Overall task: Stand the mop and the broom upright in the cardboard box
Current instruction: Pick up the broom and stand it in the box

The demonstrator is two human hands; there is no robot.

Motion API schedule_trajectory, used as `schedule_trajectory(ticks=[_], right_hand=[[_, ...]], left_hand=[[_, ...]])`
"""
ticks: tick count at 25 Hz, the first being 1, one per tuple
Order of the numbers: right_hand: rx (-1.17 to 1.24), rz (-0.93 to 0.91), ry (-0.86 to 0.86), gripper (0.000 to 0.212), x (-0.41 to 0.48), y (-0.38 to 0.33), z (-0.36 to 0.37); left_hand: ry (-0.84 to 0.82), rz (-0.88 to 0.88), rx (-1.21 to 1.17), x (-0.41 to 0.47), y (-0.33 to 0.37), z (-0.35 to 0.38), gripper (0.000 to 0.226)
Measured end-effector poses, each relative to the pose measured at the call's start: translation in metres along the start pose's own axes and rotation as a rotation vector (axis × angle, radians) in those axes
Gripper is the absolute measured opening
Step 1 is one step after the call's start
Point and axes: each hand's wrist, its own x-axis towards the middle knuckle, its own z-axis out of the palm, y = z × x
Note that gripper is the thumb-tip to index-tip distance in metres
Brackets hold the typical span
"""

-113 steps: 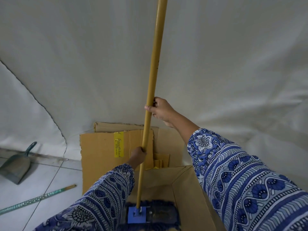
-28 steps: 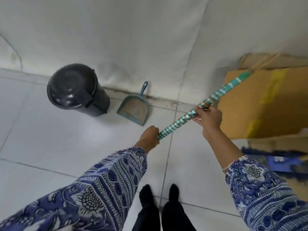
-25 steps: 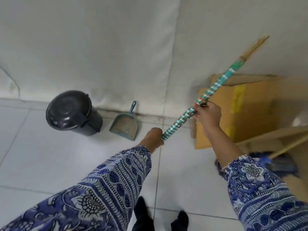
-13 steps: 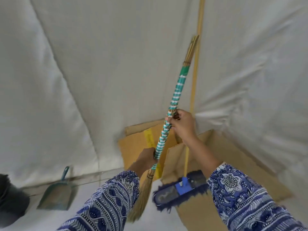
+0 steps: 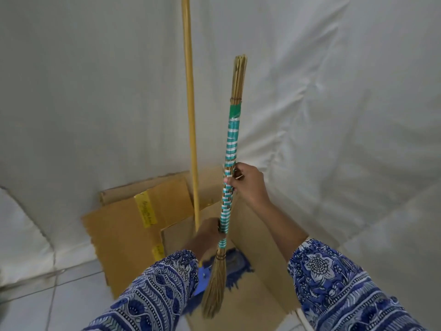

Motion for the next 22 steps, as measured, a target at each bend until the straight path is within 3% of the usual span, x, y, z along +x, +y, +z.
schedule_trajectory(ticks=[6, 14, 22], right_hand=[[-0.011, 0.059, -0.09, 0.021, 0.085, 0.115, -0.023], [-0.024, 0.116, -0.317, 0.026, 0.198, 0.299, 0.0], [-0.014, 0.101, -0.405, 0.03, 0.271, 0.387, 0.048]], left_hand=[[-0.016, -0.084, -0.009, 0.118, 0.023, 0.076, 0.022], [0.048, -0.321, -0.117, 0.284, -0.002, 0.188, 0.023], [0.126, -0.434, -0.179, 0.394, -0.044, 0.222, 0.032]])
